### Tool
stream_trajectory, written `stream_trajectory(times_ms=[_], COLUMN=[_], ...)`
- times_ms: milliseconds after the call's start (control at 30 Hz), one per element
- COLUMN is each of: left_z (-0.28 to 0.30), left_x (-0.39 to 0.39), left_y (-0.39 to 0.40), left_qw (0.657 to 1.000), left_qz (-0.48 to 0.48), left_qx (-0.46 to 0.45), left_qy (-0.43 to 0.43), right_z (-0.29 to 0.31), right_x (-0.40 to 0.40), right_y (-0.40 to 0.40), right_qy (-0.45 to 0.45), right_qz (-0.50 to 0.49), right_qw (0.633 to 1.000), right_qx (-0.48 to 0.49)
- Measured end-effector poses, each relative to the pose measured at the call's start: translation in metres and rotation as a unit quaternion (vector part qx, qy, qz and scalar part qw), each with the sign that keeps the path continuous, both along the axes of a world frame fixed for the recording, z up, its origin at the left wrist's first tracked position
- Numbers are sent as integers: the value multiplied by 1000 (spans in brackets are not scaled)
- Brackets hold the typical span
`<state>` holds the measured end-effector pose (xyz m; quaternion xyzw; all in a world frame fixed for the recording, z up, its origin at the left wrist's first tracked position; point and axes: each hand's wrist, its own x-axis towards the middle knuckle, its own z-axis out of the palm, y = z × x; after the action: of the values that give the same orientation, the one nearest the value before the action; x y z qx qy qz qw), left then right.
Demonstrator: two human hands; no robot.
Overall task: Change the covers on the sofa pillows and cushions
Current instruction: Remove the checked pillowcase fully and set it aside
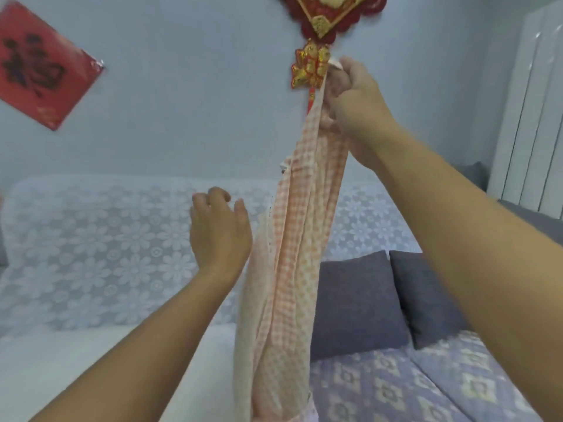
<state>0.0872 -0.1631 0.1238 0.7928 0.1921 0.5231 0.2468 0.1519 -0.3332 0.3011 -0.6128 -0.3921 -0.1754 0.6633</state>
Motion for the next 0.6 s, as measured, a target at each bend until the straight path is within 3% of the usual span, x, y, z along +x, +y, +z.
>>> stream_trajectory(times_ms=[67, 133, 233, 333, 467, 600], left_z=[-12, -37, -62, -71, -48, -7], left_x=[-14, -9, 24, 51, 78, 104], left_y=[-51, -89, -78, -45, -19, -6], left_qw=[986, 969, 982, 971, 907, 857], left_qz=[-80, -132, -120, -122, -304, -349], left_qx=[140, 204, 99, 105, 41, -4], left_qy=[-33, 48, 105, 180, 288, 380], right_z=[-6, -9, -8, -7, -5, -26], right_x=[8, 10, 4, 13, 67, 110], right_y=[-6, -12, -29, -59, -106, -162], right_qy=[3, -6, 3, 20, 42, 120], right_qz=[0, 1, -30, -75, -157, -159], right_qw=[1000, 999, 999, 997, 983, 968], right_qx=[-18, -45, -36, 13, 89, 151])
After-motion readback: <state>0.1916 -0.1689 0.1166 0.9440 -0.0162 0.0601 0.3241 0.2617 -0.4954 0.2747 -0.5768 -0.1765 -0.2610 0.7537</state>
